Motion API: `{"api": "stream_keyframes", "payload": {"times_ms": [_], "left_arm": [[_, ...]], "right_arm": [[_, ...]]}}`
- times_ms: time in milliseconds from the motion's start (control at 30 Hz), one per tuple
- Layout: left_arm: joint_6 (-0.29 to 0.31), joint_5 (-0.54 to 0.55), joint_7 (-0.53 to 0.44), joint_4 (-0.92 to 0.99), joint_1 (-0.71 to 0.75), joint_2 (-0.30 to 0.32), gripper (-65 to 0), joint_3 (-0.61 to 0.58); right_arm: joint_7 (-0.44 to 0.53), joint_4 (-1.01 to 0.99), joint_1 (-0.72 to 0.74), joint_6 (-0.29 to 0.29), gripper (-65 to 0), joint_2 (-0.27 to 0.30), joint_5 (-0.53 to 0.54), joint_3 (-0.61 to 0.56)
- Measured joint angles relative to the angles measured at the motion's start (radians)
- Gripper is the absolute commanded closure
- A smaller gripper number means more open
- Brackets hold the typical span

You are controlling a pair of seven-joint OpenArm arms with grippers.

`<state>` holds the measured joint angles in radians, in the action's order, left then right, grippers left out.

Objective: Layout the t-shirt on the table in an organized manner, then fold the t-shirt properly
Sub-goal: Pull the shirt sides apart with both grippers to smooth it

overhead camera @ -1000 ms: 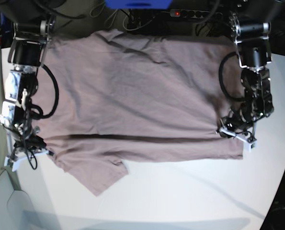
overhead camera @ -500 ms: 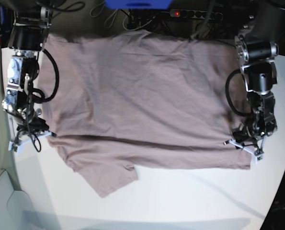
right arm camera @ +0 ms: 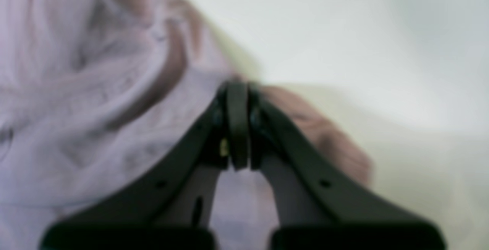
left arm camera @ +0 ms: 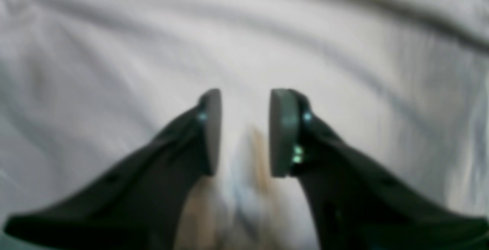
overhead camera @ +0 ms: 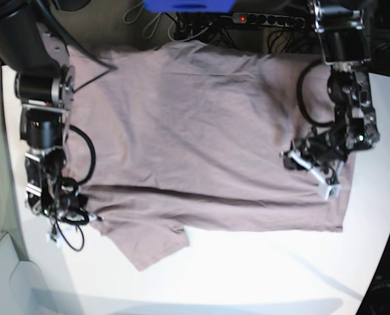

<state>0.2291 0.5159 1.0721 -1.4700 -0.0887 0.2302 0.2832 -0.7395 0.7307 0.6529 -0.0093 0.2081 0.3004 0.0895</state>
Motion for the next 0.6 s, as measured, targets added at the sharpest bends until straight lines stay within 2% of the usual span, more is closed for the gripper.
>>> {"api": "stream_keyframes", "payload": {"times_ms": [133, 267, 467, 600], "left_arm": [[0.001, -0.006, -0.068, 0.003, 0.077, 0.023, -5.4, 0.002], [0.000, -0.007, -0.122, 0.044, 0.135, 0.054, -5.1, 0.003], [0.031, 0.071, -0.292, 0.215, 0.102, 0.101, -5.1, 0.005], [0.037, 0.077, -0.298, 0.223, 0.105, 0.115, -5.1, 0.008]], "right_arm": [[0.053, 0.004, 0.045, 0.010, 0.0, -0.021, -0.006, -0.046], [0.055, 0.001, 0.047, 0.010, 0.0, -0.061, -0.005, -0.089], [0.136, -0.003, 0.035, 0.010, 0.0, -0.093, -0.005, -0.091], [0.203, -0.008, -0.006, 0.010, 0.0, -0.092, -0.006, -0.111]]}}
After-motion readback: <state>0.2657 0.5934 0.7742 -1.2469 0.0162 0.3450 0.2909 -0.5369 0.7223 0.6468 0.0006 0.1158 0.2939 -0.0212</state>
